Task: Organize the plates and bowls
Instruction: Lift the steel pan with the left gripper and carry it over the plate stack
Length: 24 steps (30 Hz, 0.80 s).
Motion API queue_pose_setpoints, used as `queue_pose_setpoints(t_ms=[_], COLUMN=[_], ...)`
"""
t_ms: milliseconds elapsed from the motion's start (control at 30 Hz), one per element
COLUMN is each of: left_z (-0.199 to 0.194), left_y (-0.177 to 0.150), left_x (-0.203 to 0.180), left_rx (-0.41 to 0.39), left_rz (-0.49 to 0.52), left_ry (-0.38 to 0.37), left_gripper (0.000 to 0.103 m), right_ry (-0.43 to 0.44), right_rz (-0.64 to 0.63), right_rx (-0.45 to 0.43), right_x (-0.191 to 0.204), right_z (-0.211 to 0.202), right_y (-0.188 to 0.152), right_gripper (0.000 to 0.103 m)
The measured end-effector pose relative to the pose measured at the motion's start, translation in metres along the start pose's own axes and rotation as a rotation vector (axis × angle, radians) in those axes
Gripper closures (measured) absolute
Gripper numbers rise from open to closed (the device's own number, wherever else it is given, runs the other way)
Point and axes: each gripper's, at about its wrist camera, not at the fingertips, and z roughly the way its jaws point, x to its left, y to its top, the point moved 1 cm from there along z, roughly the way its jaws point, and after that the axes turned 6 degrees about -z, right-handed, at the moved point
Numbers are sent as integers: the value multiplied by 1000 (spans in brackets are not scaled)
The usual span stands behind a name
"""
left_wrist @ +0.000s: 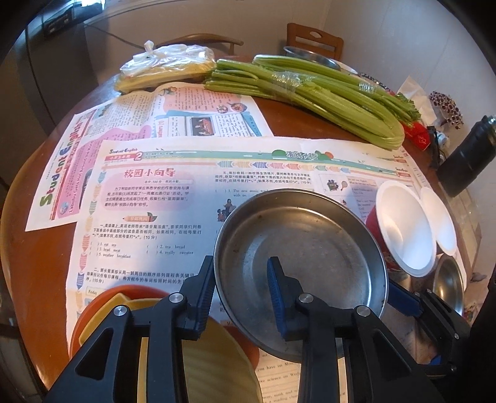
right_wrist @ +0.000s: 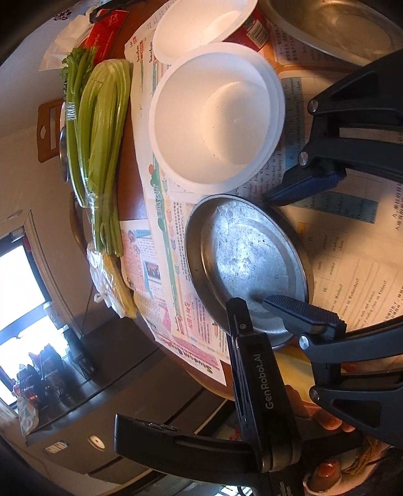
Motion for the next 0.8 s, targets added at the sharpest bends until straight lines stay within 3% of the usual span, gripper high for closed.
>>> queue_pose_setpoints(t_ms=[367,800], left_z=[-43,-98], left_y=[-12,-40], left_x=[-1,18], left_rx=[-60,-130], left_rz=[4,-40], left_ry=[-7,-10], left_gripper=[69,67], right_ry=[15,44], right_rz=[-33,-125], right_rx=[-55,-109], right_x=[12,55], right_z=[-31,-70], right_y=[0,-7], right_gripper=[43,43])
